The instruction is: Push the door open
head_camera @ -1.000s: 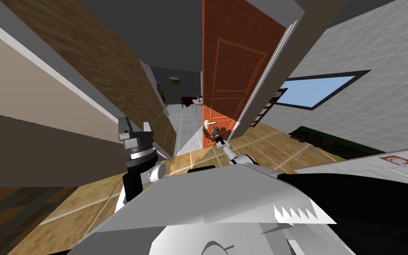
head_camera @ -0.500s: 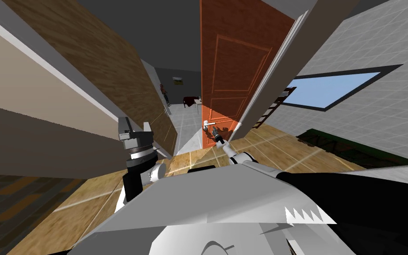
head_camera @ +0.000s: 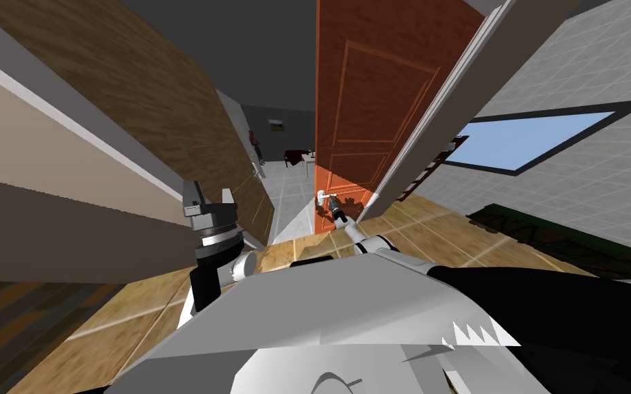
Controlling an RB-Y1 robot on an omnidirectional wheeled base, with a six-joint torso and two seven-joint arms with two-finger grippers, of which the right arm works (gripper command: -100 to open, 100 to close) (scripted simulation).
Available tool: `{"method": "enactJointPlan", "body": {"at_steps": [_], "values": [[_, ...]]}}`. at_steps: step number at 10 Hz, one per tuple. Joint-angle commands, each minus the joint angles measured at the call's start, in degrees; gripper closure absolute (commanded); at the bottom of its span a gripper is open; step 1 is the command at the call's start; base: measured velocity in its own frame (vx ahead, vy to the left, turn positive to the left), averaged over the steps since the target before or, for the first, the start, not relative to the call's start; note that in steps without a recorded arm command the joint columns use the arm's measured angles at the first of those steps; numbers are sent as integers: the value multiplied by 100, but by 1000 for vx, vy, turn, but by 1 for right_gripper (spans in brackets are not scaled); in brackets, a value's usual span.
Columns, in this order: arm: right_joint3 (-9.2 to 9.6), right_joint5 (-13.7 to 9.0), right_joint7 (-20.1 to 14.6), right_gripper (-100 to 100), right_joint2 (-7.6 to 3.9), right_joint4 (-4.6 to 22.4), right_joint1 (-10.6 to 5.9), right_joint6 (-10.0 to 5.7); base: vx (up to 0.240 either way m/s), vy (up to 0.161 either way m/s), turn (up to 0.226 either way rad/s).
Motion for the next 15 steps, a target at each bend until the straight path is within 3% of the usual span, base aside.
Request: {"method": "enactJointPlan", "body": {"at_steps": [1, 5, 6, 11, 15], "values": [[-22, -8, 12, -100, -2, 19, -1, -13, 208, 39, 29], [-52, -18, 28, -100, -1, 29, 6, -24, 167, 9, 19], [-52, -18, 28, 100, -1, 29, 6, -24, -11, -4, -3], [-52, -18, 28, 100, -1, 29, 6, -24, -7, -2, 4], [-183, -60, 83, 100, -59, 40, -10, -20, 137, 56, -31]]}}
